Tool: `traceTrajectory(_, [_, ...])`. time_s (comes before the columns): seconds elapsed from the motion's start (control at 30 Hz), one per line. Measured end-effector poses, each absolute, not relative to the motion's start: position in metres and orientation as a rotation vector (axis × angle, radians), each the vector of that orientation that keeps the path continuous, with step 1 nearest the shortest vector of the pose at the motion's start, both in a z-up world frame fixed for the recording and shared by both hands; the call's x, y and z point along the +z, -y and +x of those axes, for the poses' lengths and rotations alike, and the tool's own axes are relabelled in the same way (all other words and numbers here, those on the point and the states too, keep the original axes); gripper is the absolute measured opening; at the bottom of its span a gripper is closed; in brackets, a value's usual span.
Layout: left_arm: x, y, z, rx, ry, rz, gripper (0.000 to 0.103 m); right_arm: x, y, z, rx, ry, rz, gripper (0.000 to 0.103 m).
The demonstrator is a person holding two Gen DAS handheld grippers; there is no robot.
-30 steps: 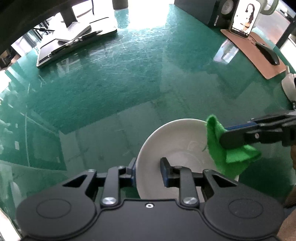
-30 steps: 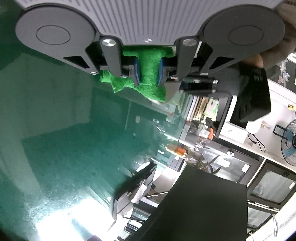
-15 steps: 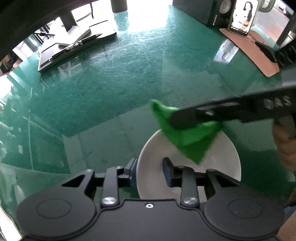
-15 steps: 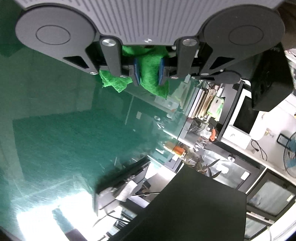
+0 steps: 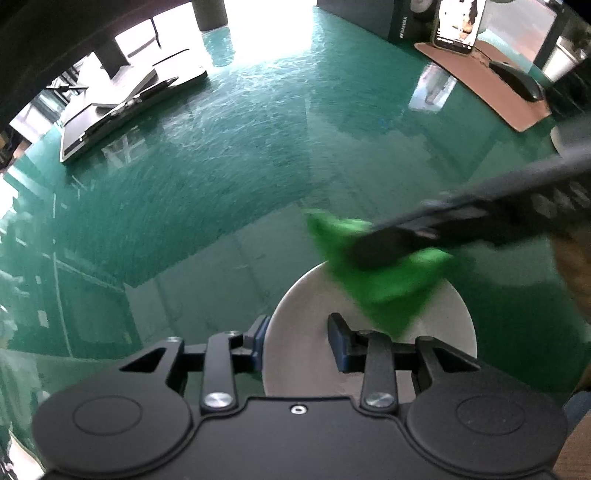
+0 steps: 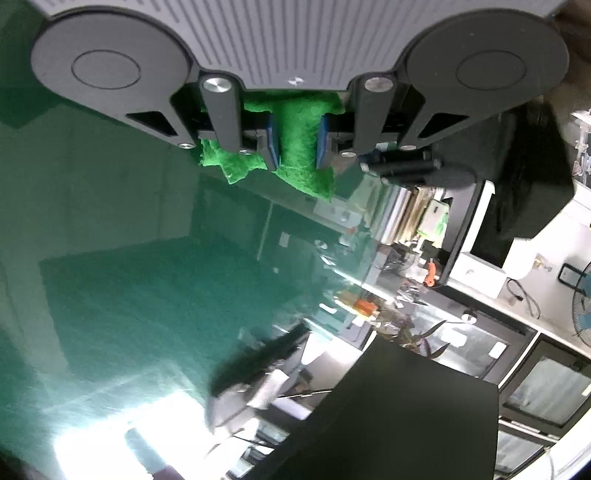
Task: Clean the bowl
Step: 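Rub the green cloth along the white bowl's rim with the right gripper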
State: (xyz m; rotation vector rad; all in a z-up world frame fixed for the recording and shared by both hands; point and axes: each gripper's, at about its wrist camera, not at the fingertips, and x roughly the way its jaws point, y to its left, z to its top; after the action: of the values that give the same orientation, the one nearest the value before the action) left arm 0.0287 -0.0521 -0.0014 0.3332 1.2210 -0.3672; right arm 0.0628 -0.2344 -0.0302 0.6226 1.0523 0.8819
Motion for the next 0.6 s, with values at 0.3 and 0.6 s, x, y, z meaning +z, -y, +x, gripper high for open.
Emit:
traceTrajectory(0.3, [-0.002, 0.048, 0.027, -0.369, -1.211, 0.309, 0.04, -0.031, 0.255, 0.049, 0.873, -1.082, 0.61, 0.021])
traceTrajectory(0.6, [0.001, 0.029, 0.022, -0.241, -1.228, 0.161, 0.088, -0.03, 0.274, 0.025, 0.85, -1.119, 0.635, 0.022])
